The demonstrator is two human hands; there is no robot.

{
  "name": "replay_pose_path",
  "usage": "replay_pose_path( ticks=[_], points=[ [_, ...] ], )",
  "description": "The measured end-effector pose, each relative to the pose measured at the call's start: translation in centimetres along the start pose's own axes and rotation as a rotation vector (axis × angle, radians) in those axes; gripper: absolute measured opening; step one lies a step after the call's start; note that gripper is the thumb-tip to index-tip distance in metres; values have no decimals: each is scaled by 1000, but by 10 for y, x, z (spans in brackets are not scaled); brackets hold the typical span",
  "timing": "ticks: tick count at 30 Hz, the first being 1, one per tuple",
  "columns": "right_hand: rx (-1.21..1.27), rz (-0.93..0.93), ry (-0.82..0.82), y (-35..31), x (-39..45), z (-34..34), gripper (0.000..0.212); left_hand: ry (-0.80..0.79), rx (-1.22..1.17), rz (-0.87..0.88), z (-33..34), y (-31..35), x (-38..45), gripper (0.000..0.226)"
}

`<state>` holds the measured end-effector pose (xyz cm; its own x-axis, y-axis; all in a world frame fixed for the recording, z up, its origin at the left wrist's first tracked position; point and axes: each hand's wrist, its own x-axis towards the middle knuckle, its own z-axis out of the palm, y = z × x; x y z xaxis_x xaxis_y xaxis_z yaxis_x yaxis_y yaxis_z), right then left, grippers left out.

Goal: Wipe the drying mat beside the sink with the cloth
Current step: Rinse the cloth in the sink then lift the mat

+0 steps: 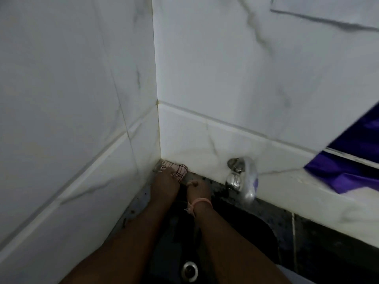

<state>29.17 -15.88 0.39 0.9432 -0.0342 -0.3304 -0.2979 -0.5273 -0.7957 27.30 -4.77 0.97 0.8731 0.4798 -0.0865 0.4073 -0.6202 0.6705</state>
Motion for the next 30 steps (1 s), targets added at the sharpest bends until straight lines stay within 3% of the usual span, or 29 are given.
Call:
replay_pose_path(
  ticks=[9, 19, 24, 27, 30],
  points=[
    [-135, -84, 43, 73, -106, -100, 21, -187, -29, 166, 30, 43, -146, 21],
    [-266, 144, 265, 264, -207, -290, 21, -525, 15, 202, 136, 87, -294, 21],
    [-315, 350, 394, 338, -252, -359, 31, -646, 123, 60, 176, 91, -333, 41],
    [-366, 524, 418, 377, -278, -386, 49, -647, 165, -120, 190, 84, -344, 49],
    [-368, 552, 443, 403, -287, -396, 53, -600, 150, -168, 193, 78, -351, 44]
  ],
)
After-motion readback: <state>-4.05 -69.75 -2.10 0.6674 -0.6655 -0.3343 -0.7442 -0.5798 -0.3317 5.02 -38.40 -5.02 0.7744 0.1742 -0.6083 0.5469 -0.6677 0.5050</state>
